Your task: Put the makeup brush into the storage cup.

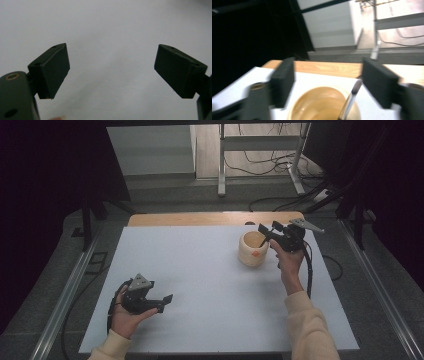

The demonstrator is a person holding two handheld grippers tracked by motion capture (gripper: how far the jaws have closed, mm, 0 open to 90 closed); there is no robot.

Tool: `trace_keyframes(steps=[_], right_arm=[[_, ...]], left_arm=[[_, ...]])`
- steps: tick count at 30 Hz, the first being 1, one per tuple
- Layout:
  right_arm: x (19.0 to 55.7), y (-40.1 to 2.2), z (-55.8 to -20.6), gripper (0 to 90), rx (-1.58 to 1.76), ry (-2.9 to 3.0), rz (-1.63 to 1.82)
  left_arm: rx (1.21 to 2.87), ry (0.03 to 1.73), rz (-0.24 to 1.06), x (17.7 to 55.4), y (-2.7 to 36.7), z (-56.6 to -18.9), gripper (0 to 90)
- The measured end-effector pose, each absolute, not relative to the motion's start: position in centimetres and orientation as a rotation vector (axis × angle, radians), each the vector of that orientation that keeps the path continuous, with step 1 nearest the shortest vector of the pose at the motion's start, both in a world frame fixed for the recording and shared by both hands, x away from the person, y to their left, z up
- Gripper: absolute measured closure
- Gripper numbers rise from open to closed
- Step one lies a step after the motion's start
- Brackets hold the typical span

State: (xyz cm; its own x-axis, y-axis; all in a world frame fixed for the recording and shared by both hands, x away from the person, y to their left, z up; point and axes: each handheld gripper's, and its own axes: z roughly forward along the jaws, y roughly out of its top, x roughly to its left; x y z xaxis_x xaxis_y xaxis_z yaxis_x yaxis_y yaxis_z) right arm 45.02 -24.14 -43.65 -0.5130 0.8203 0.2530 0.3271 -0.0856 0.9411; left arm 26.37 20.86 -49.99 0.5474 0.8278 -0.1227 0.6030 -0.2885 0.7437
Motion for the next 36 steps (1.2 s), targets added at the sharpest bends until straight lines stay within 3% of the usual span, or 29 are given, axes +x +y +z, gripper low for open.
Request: trace_keyframes(steps=[3, 7, 36], right_arm=[[45.0, -23.9, -43.4, 11.5, 1.254, 1.808, 1.577], [44.7, -23.8, -43.1, 7.8, 1.261, 1.812, 1.546], [43.2, -23.8, -42.4, 3.3, 1.208, 1.936, 1.479]], left_arm=[[2.011, 1.147, 0.370, 26.4, 20.9, -50.0, 13.6], [2.008, 1.146, 0.371, 26.4, 20.9, -49.9, 13.6], [1.998, 1.136, 0.371, 26.5, 21.0, -49.7, 13.6]])
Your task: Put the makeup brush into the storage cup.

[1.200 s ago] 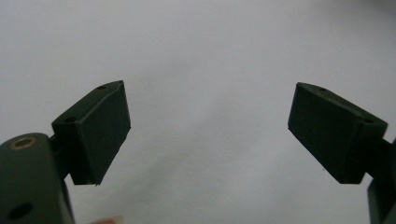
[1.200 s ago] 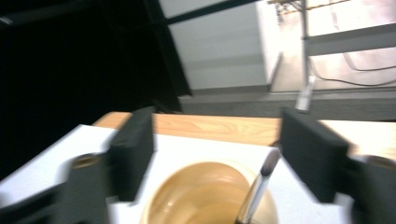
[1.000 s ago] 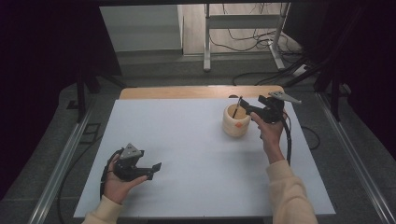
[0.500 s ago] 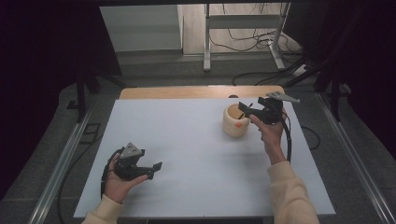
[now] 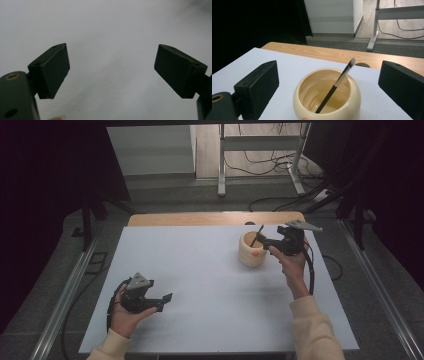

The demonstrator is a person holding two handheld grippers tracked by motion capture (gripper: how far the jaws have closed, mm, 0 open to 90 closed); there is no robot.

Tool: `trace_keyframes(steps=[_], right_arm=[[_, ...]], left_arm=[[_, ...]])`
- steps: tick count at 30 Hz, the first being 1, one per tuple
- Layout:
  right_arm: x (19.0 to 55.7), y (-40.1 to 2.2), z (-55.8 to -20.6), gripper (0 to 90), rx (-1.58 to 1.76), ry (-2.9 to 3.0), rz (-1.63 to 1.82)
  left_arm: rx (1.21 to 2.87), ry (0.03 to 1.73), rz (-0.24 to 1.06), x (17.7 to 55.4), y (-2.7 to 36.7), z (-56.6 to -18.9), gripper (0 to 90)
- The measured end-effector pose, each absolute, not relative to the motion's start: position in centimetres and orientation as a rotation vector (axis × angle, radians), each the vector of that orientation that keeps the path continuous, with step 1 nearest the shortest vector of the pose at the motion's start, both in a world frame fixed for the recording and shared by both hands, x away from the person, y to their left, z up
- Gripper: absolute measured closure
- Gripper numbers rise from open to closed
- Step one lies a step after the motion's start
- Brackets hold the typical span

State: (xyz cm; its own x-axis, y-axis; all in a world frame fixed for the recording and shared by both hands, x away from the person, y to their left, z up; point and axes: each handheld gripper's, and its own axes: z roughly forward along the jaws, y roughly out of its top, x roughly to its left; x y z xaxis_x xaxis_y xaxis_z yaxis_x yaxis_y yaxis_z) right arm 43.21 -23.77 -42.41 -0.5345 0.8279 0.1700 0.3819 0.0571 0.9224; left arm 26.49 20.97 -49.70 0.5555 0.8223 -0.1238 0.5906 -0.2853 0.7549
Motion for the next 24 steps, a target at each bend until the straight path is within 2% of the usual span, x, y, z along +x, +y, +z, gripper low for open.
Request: trace_keyframes(steps=[24], right_arm=[[39.2, -26.0, -43.1, 5.0, 1.187, 2.060, 1.360]], left_arm=[[1.997, 1.126, 0.359, 26.5, 20.7, -49.7, 13.6]])
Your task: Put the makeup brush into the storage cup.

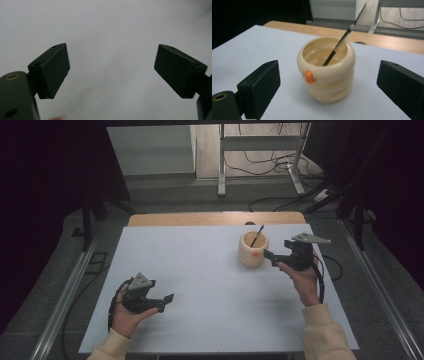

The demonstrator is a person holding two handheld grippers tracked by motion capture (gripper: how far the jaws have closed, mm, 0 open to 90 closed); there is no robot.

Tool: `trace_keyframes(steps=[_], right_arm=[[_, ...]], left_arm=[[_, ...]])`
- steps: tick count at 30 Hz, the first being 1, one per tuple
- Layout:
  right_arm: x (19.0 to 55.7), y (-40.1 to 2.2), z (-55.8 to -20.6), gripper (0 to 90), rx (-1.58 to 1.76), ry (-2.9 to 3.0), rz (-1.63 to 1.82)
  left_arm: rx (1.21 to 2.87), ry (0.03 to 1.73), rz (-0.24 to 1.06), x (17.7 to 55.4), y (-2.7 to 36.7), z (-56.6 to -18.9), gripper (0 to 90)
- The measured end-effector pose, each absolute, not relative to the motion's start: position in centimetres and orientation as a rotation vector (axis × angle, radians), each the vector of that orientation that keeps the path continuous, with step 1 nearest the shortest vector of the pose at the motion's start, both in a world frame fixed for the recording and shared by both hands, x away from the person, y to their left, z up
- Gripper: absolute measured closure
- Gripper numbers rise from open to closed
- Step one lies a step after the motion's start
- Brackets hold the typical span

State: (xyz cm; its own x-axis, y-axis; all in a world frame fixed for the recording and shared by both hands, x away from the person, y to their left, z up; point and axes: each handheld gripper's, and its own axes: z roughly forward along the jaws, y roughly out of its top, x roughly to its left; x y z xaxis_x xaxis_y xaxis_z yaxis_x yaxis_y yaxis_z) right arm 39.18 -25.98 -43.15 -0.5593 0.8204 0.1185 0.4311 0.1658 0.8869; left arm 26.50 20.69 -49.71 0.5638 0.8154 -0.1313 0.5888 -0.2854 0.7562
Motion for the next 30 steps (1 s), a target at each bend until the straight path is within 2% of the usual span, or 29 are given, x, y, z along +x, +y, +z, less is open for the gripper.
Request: trace_keyframes(steps=[20, 30], right_arm=[[33.6, -29.5, -47.1, 7.1, 1.157, 2.246, 1.275], [32.0, -31.3, -48.9, 7.9, 1.182, 2.285, 1.228]], left_arm=[[2.007, 1.125, 0.359, 26.6, 20.6, -49.9, 13.7], [2.011, 1.124, 0.363, 26.6, 20.5, -49.9, 13.7]])
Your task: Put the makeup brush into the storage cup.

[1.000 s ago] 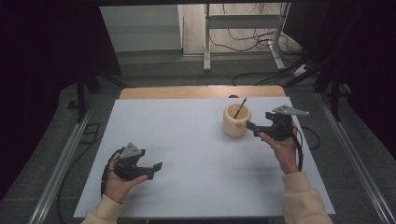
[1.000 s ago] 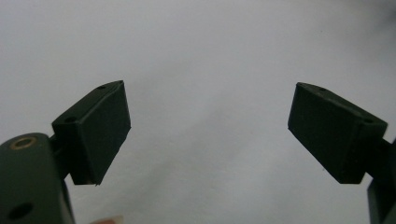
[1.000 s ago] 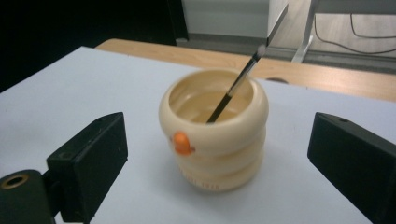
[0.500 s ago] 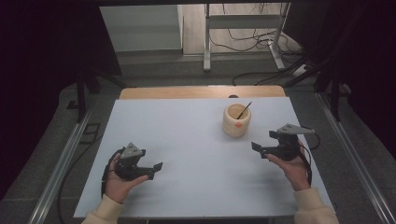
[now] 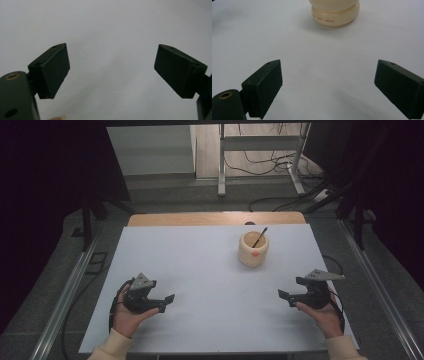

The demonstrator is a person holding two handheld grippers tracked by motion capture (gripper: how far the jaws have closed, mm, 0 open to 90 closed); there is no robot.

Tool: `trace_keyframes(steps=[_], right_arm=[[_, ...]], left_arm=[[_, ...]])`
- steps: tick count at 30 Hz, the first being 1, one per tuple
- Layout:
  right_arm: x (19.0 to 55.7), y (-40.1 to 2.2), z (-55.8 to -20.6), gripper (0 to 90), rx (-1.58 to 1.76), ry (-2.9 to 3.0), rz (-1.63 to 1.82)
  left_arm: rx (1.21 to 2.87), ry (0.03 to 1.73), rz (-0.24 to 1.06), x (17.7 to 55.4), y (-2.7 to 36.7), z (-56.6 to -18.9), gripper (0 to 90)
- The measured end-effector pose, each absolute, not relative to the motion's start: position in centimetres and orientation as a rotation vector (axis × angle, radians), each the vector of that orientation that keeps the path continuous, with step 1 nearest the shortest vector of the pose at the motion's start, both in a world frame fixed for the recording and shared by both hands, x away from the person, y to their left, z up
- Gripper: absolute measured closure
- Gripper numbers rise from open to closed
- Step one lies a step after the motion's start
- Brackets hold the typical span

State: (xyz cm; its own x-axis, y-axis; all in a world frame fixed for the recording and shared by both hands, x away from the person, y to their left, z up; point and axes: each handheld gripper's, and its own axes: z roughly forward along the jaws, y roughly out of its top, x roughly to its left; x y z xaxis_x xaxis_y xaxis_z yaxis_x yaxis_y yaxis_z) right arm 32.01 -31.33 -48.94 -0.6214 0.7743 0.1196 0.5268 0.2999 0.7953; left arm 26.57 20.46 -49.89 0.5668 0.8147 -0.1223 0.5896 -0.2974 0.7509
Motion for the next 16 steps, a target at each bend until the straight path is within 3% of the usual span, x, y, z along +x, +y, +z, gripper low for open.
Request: trace_keyframes(steps=[16], right_arm=[[31.83, -31.30, -49.24, 8.2, 1.164, 2.285, 1.199]], left_arm=[[2.010, 1.122, 0.363, 26.62, 20.37, -49.86, 13.7]])
